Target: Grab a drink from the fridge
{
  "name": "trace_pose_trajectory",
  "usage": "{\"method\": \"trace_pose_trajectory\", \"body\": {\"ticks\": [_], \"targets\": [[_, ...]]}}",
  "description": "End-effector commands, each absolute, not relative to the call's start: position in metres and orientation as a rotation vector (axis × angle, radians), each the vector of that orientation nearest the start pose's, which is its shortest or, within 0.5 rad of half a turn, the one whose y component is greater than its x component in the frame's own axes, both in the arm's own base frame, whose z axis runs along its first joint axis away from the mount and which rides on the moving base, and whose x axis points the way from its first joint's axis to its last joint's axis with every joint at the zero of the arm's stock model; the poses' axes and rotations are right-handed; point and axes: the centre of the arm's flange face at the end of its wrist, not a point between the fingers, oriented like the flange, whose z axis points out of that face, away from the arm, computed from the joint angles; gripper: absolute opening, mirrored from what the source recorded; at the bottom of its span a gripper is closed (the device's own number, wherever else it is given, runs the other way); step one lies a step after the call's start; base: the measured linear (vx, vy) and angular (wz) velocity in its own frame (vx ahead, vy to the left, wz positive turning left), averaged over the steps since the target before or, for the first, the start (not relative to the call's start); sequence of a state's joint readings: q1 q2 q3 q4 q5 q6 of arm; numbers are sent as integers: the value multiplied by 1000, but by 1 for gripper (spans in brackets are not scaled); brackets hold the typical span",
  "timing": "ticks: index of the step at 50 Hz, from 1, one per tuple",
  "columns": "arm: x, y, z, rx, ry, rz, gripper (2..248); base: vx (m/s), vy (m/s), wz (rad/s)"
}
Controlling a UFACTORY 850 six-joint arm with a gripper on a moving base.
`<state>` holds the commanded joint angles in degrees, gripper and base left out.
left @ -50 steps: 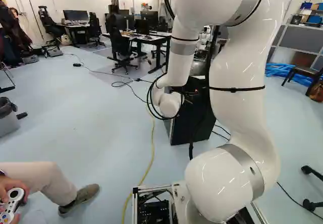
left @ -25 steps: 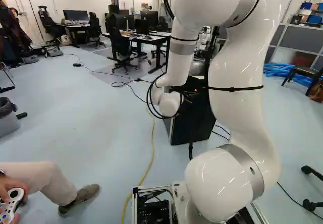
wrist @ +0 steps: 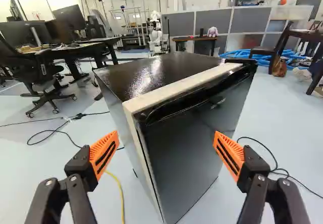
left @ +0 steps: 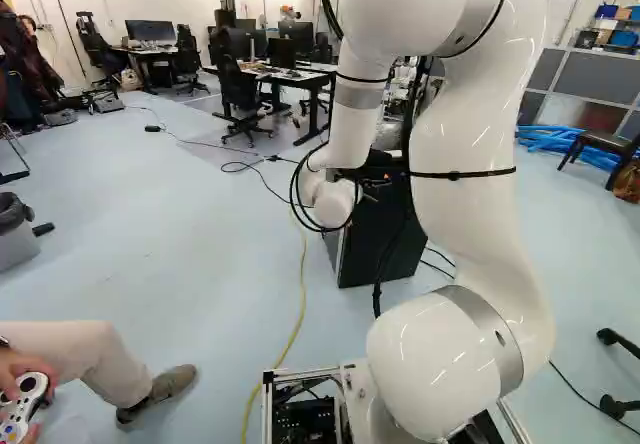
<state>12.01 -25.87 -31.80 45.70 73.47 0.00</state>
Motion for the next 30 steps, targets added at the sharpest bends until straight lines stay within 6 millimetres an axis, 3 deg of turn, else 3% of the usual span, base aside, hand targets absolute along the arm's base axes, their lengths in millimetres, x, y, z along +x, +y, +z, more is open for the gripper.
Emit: {"method": "trace_pose_trajectory", "body": {"ticks": [30], "targets": [[448,29,283,-2575,904,-2110,247,0,0,0]]}}
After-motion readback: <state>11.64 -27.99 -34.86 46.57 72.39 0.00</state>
